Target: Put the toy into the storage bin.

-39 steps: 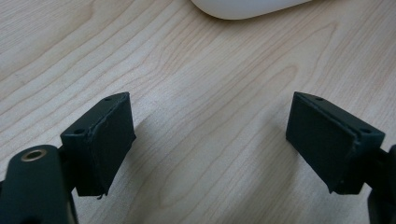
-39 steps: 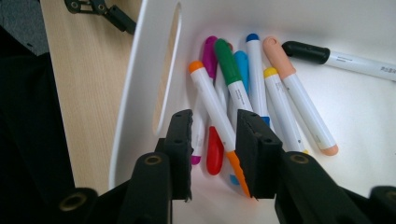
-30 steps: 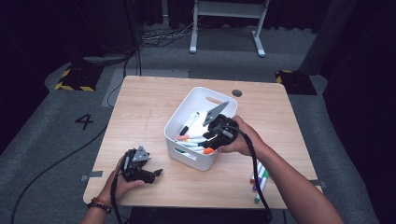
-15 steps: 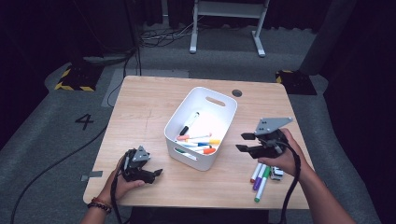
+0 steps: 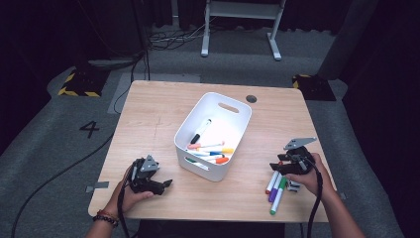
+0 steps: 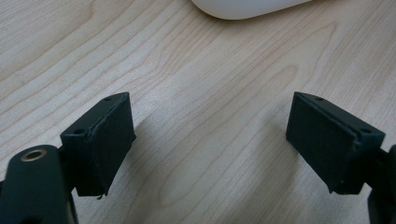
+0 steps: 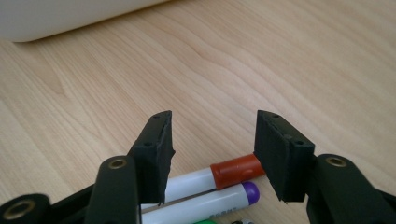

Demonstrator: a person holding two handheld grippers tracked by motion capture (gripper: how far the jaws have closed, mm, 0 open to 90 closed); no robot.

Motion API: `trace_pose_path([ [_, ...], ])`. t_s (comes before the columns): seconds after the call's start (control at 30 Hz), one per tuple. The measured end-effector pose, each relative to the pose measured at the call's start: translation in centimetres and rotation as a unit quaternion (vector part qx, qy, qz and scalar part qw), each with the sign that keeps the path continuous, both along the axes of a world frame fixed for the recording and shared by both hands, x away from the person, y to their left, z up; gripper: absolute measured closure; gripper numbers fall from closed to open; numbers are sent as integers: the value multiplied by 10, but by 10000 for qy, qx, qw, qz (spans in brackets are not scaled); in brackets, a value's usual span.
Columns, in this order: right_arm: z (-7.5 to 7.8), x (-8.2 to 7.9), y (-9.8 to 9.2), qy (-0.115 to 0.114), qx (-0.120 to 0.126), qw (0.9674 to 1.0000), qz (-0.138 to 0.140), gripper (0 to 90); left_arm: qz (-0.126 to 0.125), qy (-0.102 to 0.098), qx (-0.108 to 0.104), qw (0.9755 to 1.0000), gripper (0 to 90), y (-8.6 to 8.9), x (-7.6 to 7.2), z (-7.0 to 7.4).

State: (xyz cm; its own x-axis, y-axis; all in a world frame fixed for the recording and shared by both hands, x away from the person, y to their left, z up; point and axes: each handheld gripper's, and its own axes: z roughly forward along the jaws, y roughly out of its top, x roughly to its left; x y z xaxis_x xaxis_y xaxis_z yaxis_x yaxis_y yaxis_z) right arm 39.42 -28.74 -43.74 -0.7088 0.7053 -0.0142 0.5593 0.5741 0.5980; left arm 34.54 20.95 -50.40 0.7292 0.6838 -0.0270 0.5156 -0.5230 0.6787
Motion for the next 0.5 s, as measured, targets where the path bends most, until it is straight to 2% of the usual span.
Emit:
trace_pose_path([
  [0.23, -23, 7, -10, 314, 127, 9990, -308, 394, 1, -13, 6, 10000, 154, 0, 0, 0],
  [0.5, -33, 10, -10, 479, 175, 9972, -540, 362, 2, -1, 1, 10000, 154, 0, 0, 0],
])
